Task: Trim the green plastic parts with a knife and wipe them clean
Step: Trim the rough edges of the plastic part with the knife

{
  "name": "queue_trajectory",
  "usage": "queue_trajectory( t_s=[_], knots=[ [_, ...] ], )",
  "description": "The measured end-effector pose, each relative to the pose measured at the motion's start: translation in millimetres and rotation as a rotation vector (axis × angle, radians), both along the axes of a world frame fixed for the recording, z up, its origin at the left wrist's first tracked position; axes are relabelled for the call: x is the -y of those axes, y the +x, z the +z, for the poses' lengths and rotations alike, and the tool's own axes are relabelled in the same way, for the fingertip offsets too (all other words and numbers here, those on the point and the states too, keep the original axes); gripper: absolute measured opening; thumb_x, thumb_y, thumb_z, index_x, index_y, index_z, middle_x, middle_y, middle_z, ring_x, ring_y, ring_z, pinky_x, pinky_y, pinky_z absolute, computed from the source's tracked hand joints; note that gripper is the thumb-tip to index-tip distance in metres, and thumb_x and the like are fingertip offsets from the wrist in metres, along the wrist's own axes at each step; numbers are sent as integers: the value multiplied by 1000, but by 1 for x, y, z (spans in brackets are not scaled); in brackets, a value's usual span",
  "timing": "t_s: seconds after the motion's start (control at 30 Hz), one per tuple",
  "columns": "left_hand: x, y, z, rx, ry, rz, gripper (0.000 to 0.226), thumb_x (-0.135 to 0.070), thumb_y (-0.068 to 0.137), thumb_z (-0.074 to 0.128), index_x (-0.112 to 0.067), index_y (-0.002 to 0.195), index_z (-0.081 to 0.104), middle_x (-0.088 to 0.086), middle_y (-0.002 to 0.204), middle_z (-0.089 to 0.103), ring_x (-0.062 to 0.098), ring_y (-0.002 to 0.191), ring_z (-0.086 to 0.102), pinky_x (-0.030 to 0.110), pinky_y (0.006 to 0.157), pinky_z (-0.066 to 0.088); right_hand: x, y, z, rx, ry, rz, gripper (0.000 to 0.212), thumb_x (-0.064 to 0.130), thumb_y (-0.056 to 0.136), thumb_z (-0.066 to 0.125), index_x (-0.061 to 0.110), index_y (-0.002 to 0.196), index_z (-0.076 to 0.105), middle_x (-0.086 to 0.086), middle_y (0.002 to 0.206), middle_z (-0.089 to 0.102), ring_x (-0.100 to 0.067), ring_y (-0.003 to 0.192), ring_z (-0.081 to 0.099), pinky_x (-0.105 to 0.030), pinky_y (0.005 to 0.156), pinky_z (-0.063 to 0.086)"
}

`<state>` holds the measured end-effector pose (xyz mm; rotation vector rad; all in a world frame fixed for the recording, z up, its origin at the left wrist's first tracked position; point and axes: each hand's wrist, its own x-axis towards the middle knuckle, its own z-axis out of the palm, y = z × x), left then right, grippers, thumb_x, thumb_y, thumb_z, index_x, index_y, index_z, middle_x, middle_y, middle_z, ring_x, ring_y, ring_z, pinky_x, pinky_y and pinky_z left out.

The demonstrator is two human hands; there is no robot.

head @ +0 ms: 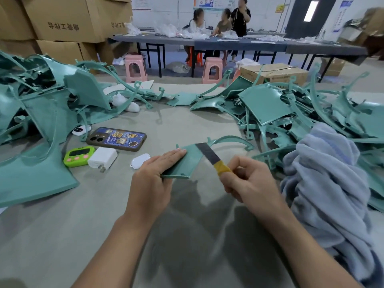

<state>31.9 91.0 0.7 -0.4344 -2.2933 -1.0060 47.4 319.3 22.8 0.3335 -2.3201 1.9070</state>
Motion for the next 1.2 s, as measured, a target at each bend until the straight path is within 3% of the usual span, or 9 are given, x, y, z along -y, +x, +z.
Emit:
queue_trajectory(
  t_s=[0.17,0.27,0.4,0.47,0.73,0.83,0.97,1.07,1.2],
  knots=[
    [-1,2,-1,85,117,30,62,15,81,65,-30,122,72,-26,108,72,-25,99,54,-4,90,36,-23,-18,-13,75,170,-533,27,14,84,72,25,62,63,-3,53,63,-13,43,47,-30,54,38],
    [-1,3,-2,68,87,79,58,16,79,63,-24,118,76,-34,115,47,-27,86,50,-10,78,32,-17,-8,-12,-26,-3,-378,24,12,85,70,19,66,57,-6,53,61,-16,41,47,-29,46,37],
    [0,3,-1,143,103,100,63,18,76,57,-28,114,78,-45,89,57,-30,80,50,-9,70,33,10,2,-1,-176,75,-220,18,26,84,68,23,70,58,-2,58,66,-18,41,54,-26,43,40],
    [1,1,-1,174,113,100,67,20,74,51,-29,111,79,-43,98,54,-29,76,50,-7,65,33,16,2,-3,-134,134,-220,17,30,86,67,26,71,58,0,59,67,-16,44,57,-29,46,44],
    [2,2,3,239,135,59,60,12,77,51,-29,111,79,-43,108,39,-26,72,51,-6,61,35,-11,-14,-16,65,355,-690,25,30,84,67,17,64,58,9,56,64,-17,56,59,-29,51,38],
    [0,3,4,234,142,58,58,11,78,54,-29,112,79,-44,108,39,-27,74,51,-6,62,35,-14,-12,-17,35,301,-638,21,30,87,66,21,70,59,6,59,67,-17,55,61,-30,52,43],
    [2,0,3,255,110,114,66,16,77,52,-34,111,78,-46,78,55,-25,74,51,-4,61,35,11,-8,-16,-36,302,-383,17,33,92,66,30,78,59,7,62,70,-7,50,63,-26,50,49],
    [2,1,5,271,128,113,63,12,77,52,-35,110,79,-44,71,52,-22,72,52,-4,60,35,8,-14,-15,27,415,-573,25,32,92,67,23,71,58,6,60,64,-3,52,57,-16,44,35],
    [1,1,8,270,174,99,56,3,75,53,-42,95,80,-28,63,54,-13,65,53,0,55,36,-12,-11,-12,28,371,-737,28,29,93,64,19,68,56,3,57,62,-10,53,56,-24,46,35]
  ],
)
